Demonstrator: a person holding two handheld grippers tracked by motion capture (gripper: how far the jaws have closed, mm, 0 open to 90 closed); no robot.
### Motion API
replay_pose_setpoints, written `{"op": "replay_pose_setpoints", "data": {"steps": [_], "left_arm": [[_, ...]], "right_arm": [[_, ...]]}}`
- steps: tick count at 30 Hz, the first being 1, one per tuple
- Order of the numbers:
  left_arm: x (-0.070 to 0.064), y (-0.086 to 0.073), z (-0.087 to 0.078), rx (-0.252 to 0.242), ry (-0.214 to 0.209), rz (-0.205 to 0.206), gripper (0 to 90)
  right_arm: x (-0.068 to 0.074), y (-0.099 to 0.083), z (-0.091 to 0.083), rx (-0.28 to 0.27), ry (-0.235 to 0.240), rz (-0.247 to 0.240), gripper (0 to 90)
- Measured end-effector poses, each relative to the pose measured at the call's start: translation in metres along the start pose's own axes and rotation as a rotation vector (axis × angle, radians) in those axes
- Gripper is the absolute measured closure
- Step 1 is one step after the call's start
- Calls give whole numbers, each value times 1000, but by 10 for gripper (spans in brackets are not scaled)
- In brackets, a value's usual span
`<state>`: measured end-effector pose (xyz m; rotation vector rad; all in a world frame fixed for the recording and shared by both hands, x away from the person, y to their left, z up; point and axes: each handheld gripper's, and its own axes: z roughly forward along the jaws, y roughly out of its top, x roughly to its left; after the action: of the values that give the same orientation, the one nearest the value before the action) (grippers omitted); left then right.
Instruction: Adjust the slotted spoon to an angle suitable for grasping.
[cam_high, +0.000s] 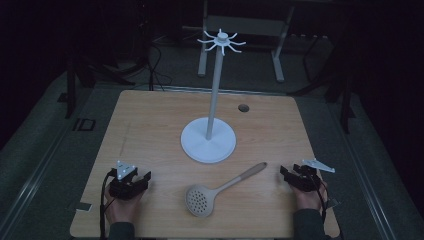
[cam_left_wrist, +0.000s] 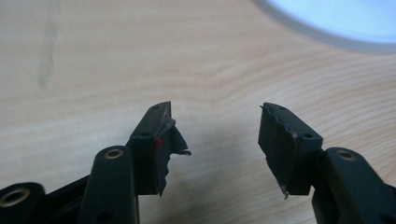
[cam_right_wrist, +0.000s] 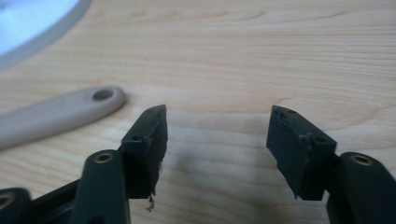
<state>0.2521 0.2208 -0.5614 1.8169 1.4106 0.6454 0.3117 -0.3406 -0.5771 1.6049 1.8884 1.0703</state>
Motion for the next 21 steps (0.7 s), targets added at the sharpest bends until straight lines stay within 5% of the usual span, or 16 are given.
{"op": "replay_pose_setpoints", "data": {"steps": [3,4,6,7,9,14,21], "left_arm": [[-1,5,-6,-13,-18,-1,494],[-5,10,-11,-27,-4,47,504],[-5,10,-11,-27,-4,47,531],[-14,17,-18,-35,-10,107,555],[-20,22,-21,-23,-12,135,582],[-33,34,-25,-18,-47,180,629],[-41,49,-24,-27,-89,162,637]], "right_arm": [[-3,0,-1,-8,8,16,392],[-2,0,-2,-13,7,8,395],[-2,0,-1,-10,5,1,395],[0,0,-1,-9,0,-16,405],[2,0,-1,-11,-8,-29,425],[6,3,1,-12,-10,-71,665],[25,17,6,-25,17,-183,898]]}}
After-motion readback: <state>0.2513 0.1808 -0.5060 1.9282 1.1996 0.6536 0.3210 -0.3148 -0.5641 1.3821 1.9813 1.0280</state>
